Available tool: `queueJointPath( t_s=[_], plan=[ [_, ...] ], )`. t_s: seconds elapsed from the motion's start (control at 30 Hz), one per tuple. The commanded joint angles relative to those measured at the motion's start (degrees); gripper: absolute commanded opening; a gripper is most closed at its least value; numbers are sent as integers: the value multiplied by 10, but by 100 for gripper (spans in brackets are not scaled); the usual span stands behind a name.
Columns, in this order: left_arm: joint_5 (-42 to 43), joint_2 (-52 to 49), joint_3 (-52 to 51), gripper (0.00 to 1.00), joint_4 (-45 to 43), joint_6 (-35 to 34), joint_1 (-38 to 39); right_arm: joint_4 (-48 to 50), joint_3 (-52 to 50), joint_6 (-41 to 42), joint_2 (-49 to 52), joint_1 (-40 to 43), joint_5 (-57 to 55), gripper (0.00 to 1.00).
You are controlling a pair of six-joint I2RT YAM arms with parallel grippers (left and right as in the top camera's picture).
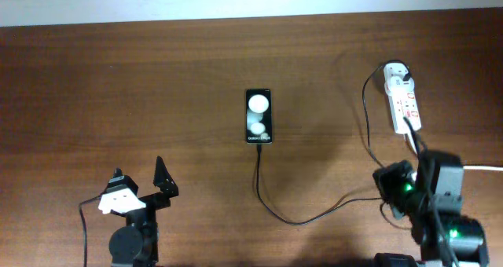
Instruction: Plug charger to phone and switch on socket
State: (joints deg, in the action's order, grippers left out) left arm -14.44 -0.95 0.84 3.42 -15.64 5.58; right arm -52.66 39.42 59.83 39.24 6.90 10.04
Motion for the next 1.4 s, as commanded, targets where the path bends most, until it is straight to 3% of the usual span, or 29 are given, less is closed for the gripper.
queueJointPath(
  t_s=[0.0,0.07,0.1,0.17,0.2,0.27,0.33,0.47,0.6,0.7,0.9,1.13,1.37],
  plan=[
    [-4,3,-3,99,0,-1,-1,2,-45,-43,-49,-5,-6,4],
    [-4,3,-3,99,0,-1,-1,18,-62,-86,-73,-5,-9,4],
    [-4,3,-3,99,0,-1,-1,28,-68,-90,-113,-5,-35,25],
    [-4,3,-3,99,0,-1,-1,38,-68,-90,-172,-24,-88,36],
    [-4,3,-3,99,0,-1,-1,41,-68,-90,-199,-36,-113,48],
    [-4,3,-3,99,0,-1,-1,63,-84,-139,-259,-58,-162,60],
    [-4,3,-3,99,0,-1,-1,183,-156,-239,-310,-62,-147,99],
    [-4,3,-3,99,0,-1,-1,369,-278,-281,-363,-63,-107,99],
    [-4,3,-3,99,0,-1,-1,400,-322,-301,-391,-66,-107,99],
    [-4,3,-3,99,0,-1,-1,411,-326,-386,-391,-84,-107,99],
    [-4,3,-3,99,0,-1,-1,481,-391,-386,-391,-84,-111,99],
    [-4,3,-3,99,0,-1,-1,480,-391,-537,-391,-84,-111,99],
    [-4,3,-3,99,0,-1,-1,481,-391,-538,-391,-84,-105,99]
  ],
)
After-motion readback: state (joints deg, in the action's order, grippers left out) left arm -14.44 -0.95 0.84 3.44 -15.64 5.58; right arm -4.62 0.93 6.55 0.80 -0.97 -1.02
